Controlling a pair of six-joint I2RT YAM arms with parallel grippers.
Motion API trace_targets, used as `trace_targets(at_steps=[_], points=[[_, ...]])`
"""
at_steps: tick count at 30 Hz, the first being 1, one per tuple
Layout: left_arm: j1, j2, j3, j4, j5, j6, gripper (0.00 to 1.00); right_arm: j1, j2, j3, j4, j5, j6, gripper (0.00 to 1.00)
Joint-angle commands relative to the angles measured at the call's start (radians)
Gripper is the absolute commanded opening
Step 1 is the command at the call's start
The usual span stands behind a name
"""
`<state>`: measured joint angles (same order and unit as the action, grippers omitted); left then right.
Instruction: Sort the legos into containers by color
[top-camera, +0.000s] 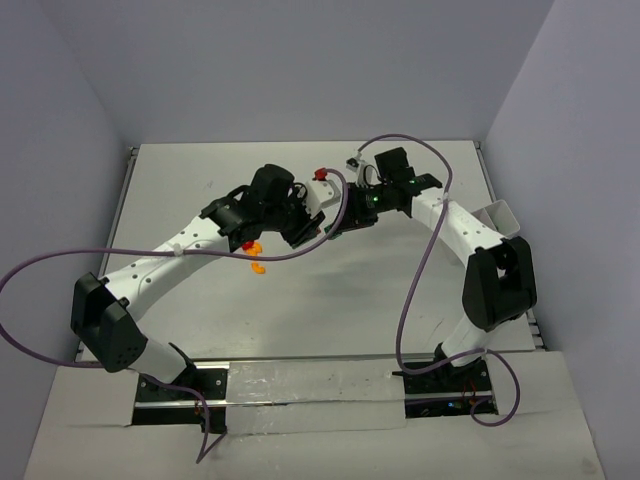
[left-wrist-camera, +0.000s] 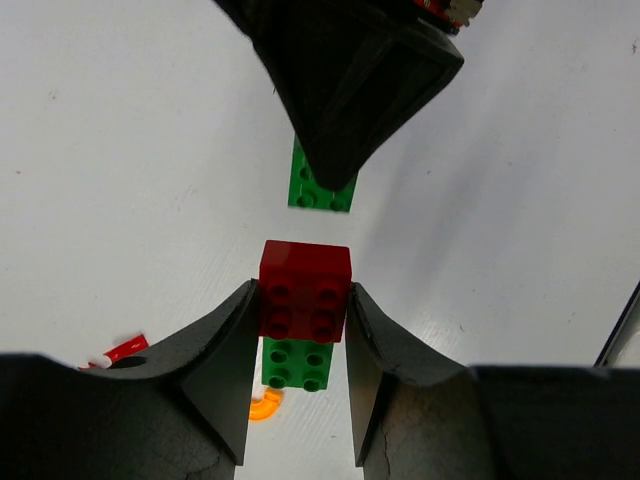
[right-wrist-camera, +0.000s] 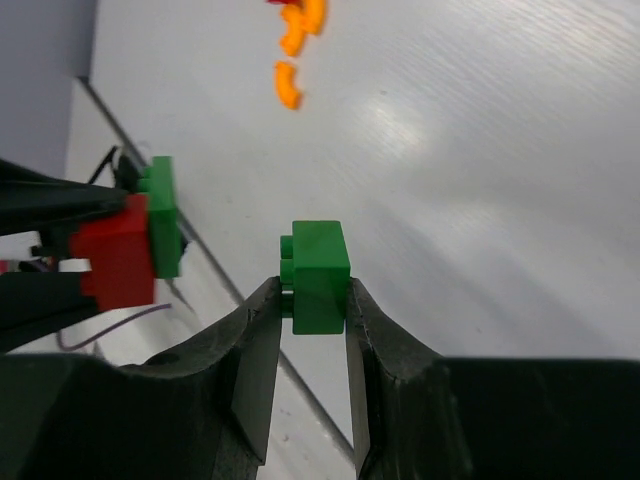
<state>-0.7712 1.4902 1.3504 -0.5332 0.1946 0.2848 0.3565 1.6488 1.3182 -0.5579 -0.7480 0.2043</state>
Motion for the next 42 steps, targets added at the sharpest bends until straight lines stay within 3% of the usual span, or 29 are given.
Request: trace_targets(at_steps=[1,3,10,15,22,37,39,42], points=[[-0.004,-0.019,0.026,0.047,0.023,-0.036,0.0,-0.077,-0.086,0.054,-0.12,0.154,-0.148,0.0],[-0.004,-0.019,0.019,0.048,0.025,-0.04,0.0,-0.117,-0.107,0.086,-0.177,0.18,-0.221,0.0],[-0.007,0.04,0.058,0.05,0.041,-0.072,0.0,-0.472,-0.166,0.249,-0.483,0.399,-0.684,0.0],[-0.007,0.081,0.096,0.044,0.063,-0.076,0.0,-0.65,-0.134,0.299,-0.528,0.528,-0.907,0.03],[-0.007,0.103,0.114,0.042,0.045,-0.06,0.0,-0.733,-0.032,0.354,-0.518,0.609,-0.993,0.08],[-0.005,0.113,0.117,0.047,0.037,-0.056,0.0,-0.737,0.087,0.373,-0.393,0.72,-0.979,0.14],[-0.005,0.114,0.119,0.045,0.039,-0.056,0.0,-0.737,0.092,0.372,-0.386,0.725,-0.977,0.2],[-0.005,0.116,0.121,0.047,0.037,-0.059,0.0,-0.737,0.098,0.361,-0.375,0.734,-0.977,0.4]])
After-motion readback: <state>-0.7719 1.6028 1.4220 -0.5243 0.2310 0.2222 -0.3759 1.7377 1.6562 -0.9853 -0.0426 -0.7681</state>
